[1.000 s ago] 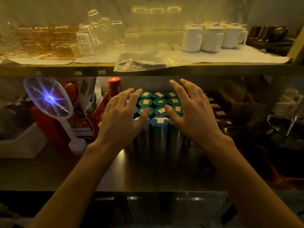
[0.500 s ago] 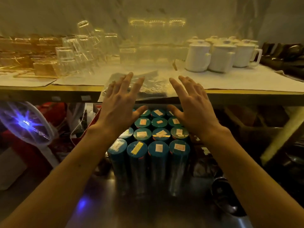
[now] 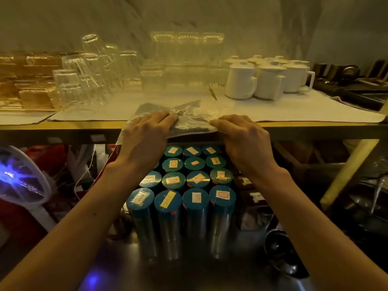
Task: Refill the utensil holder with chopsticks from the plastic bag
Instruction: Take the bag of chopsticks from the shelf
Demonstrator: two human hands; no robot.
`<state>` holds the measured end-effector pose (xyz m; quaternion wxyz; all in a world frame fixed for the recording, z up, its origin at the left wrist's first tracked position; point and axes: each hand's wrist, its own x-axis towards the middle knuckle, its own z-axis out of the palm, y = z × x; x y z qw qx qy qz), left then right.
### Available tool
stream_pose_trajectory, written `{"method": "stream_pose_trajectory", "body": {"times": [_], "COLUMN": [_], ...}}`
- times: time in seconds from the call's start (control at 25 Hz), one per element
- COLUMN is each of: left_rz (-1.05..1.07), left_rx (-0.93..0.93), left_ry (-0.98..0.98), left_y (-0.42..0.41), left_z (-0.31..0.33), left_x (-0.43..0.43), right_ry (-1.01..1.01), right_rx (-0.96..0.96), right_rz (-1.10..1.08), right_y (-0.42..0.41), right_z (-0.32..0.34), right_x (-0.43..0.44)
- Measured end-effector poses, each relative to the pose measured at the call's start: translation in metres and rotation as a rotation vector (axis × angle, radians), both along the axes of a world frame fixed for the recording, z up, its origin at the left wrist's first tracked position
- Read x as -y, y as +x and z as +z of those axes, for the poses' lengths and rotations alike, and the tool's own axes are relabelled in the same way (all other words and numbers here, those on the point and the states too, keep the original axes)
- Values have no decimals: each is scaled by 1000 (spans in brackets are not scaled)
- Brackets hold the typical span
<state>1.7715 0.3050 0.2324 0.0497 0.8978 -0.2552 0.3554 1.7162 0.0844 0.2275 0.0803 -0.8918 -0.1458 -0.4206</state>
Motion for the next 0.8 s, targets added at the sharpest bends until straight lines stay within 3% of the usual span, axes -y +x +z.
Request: {"method": "stream_pose_trajectory", "body": {"times": [0.16,0.36,0.64,0.8], "left_rz": [-14,-18,-192,-240], "left_rx": [29,79,108,-141], "left_ry": [-44,-125,-189,-374], "left_y": [-27,-79,-156,-169], "left_z": [4,9,-5,-39], "left_x": [-1,-7,-39,-69], "right_ry": [174,637,1216,1395], "right_rx": [103,140,-115,-317], "right_rz": [53,165,329,326], "right_y": [-23,-48,-106,-136], "right_z": [-1,-9,-42,-64], "right_x": [6,15,-20,-50]}}
